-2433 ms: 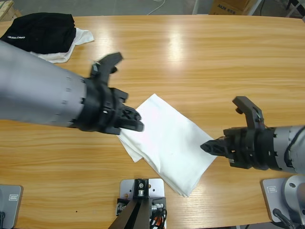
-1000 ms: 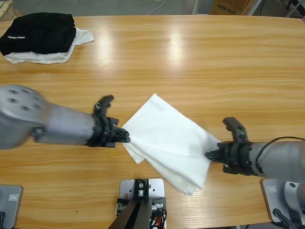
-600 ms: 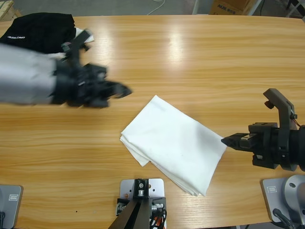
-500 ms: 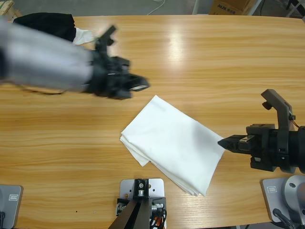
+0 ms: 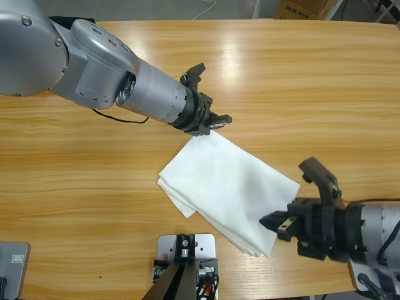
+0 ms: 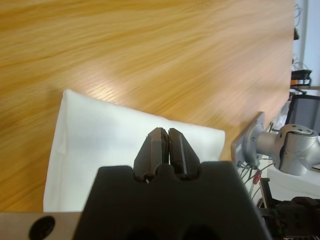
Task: Fold clothes
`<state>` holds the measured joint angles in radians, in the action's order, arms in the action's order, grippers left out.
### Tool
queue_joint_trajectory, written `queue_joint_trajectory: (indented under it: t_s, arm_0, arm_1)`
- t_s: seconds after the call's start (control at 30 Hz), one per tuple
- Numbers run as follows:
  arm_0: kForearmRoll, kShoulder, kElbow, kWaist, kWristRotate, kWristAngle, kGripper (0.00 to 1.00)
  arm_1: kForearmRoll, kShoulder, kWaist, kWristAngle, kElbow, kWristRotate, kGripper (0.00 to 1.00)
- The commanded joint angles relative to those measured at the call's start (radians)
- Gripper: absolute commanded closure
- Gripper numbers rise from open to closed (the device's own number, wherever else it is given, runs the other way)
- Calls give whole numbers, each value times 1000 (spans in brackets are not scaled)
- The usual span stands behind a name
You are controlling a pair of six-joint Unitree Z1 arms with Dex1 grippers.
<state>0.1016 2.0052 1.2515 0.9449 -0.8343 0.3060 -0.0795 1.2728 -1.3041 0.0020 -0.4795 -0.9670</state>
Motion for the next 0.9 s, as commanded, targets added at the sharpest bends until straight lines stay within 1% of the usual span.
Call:
queue_joint_trajectory:
  t_s: [0.03, 0.23, 0.37, 0.53, 0.67, 0.9]
  arm_0:
    - [30, 90, 1, -9, 19, 44, 1000]
    - [30, 105, 2, -12, 18, 43, 1000]
    - [30, 113, 1, -21, 15, 42, 1000]
    - [30, 121, 0, -29, 12, 42, 1000]
    - [30, 131, 0, -29, 6, 41, 1000]
    - [28, 154, 0, -29, 4, 36, 1000]
  arm_1:
    - [70, 95, -63, -25, 87, -59, 1000]
    - [197, 218, -74, -5, 111, -64, 1000]
    - [189, 234, -84, 15, 120, -94, 1000]
    - [118, 248, -84, 43, 121, -140, 1000]
    - [122, 295, -84, 61, 120, -151, 1000]
    - [144, 332, -84, 61, 121, -153, 1000]
